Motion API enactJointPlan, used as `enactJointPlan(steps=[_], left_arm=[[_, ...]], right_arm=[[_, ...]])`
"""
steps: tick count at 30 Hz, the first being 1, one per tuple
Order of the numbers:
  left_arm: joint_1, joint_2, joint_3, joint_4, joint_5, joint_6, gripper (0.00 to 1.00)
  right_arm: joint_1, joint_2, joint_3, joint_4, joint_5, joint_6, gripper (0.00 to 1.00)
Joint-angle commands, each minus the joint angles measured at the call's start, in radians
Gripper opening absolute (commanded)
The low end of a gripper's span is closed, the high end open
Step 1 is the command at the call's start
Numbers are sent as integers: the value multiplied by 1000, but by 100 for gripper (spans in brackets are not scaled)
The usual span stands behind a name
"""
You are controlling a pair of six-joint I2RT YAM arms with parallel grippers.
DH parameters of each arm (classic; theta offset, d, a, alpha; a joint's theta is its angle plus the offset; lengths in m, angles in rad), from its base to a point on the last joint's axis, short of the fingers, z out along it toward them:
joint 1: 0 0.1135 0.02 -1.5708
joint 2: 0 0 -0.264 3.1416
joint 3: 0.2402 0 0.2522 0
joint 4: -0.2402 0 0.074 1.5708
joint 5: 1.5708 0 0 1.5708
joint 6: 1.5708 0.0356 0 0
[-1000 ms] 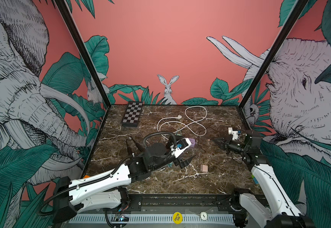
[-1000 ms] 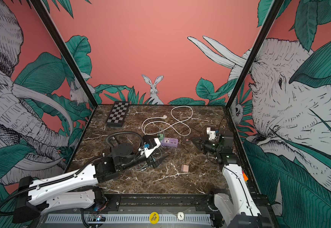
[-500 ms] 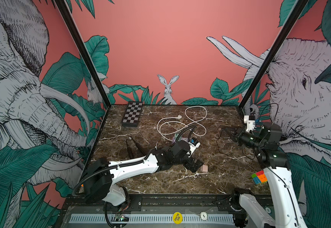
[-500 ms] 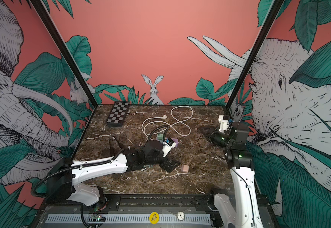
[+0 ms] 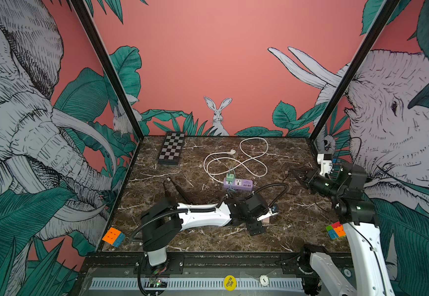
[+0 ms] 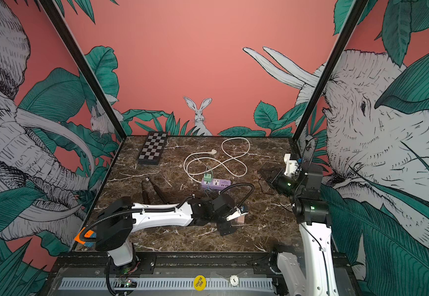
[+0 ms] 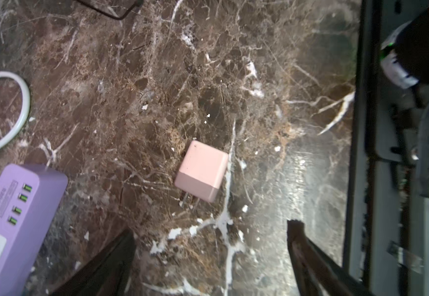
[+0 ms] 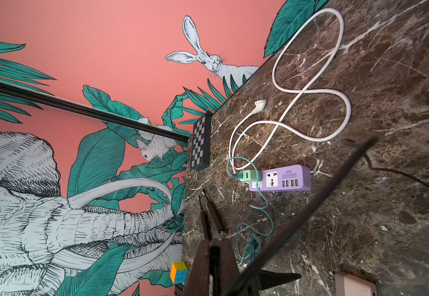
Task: Charge the electric toothbrush
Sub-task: Pick up the plug from the center of the board.
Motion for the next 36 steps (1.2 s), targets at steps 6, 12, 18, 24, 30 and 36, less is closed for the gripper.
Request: enactJointPlan(steps=[6, 12, 18, 24, 30, 36], left_arm=[[-1, 107, 154, -139, 19, 292, 90], [5, 168, 193, -190, 42, 359, 89], [9, 255, 295, -222, 38, 374, 87], [15, 299, 320, -195, 29, 380, 77], [23, 295, 294, -191, 35, 380, 69], [25, 287, 268, -179, 26, 375, 60]], right_arm=[[-1, -45, 41, -18, 23, -61, 0], [2, -54, 53, -23, 16, -62, 0], [6, -59, 64, -23, 9, -60, 0], [13, -62, 78, -27, 1, -62, 0], [19, -60, 89, -27, -6, -61, 0], [20, -45, 82, 30, -56, 3, 0]])
